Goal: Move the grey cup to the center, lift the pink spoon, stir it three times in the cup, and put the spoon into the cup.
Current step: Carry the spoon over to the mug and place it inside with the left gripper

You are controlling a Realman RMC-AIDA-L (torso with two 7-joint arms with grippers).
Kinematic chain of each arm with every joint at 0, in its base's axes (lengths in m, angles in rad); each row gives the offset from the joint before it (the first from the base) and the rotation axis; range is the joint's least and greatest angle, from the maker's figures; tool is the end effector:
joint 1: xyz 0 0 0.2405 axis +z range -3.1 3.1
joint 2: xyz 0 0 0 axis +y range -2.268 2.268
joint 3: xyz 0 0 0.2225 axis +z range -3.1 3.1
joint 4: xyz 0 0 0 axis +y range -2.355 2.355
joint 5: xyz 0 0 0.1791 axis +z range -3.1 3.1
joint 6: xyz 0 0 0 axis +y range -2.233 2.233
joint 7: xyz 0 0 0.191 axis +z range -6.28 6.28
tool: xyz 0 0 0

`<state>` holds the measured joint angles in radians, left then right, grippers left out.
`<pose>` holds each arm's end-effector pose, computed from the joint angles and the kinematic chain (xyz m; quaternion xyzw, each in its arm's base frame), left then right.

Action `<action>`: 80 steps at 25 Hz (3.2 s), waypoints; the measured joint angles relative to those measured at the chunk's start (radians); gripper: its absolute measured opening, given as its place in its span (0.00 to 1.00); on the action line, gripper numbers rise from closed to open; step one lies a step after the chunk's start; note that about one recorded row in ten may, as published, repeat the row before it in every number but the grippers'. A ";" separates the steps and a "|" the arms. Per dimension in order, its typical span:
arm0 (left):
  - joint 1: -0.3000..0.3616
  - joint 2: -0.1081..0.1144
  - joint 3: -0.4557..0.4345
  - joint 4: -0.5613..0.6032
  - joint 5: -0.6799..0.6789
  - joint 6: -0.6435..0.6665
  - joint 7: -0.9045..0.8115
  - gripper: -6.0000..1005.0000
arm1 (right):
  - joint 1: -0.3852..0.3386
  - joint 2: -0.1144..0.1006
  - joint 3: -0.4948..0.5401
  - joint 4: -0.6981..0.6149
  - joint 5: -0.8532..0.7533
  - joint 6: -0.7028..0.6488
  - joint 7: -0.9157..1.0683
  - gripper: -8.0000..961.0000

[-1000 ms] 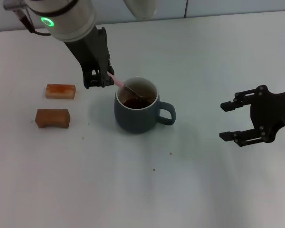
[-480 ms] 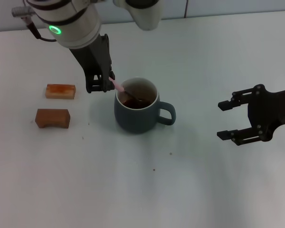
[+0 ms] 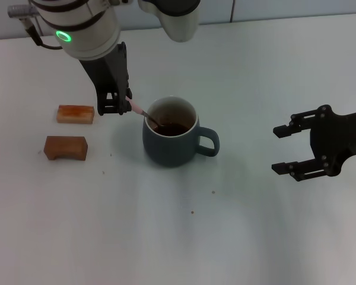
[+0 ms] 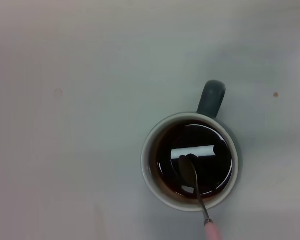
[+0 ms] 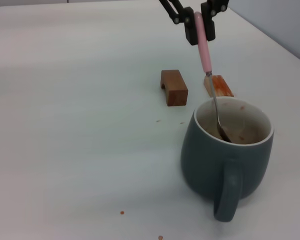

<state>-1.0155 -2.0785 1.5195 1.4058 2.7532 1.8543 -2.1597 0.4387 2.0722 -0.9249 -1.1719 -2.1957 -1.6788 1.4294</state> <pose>-0.0881 0.3307 -0.0154 -0.9294 0.0792 0.3456 0.1026 0.2059 0.2898 0.0012 -0.9925 0.0421 0.0393 0.1076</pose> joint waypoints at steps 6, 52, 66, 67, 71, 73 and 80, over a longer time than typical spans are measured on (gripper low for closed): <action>-0.006 0.000 0.013 -0.004 -0.002 -0.003 -0.002 0.23 | 0.004 0.000 0.000 0.000 -0.001 0.000 0.000 0.73; -0.033 -0.002 0.171 -0.054 -0.086 -0.158 -0.030 0.25 | -0.001 0.000 0.002 0.003 -0.001 0.004 -0.001 0.73; -0.053 -0.002 0.159 -0.147 -0.020 -0.187 -0.022 0.25 | 0.002 -0.001 0.007 0.010 -0.001 0.004 -0.002 0.73; -0.054 -0.002 0.155 -0.148 -0.021 -0.179 -0.020 0.25 | 0.003 -0.001 0.007 0.011 -0.001 0.004 -0.002 0.73; -0.057 -0.002 0.142 -0.140 -0.050 -0.139 -0.008 0.25 | 0.004 -0.001 0.005 0.012 -0.001 0.014 -0.002 0.73; -0.059 -0.002 0.135 -0.134 -0.072 -0.128 -0.002 0.25 | 0.004 -0.001 0.003 0.013 -0.001 0.017 -0.002 0.73; -0.064 -0.002 0.141 -0.129 -0.106 -0.135 0.009 0.26 | 0.006 -0.001 0.002 0.017 -0.001 0.026 -0.004 0.73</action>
<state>-1.0799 -2.0800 1.6605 1.2764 2.6474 1.7194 -2.1504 0.4445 2.0709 -0.9232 -1.1551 -2.1966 -1.6532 1.4253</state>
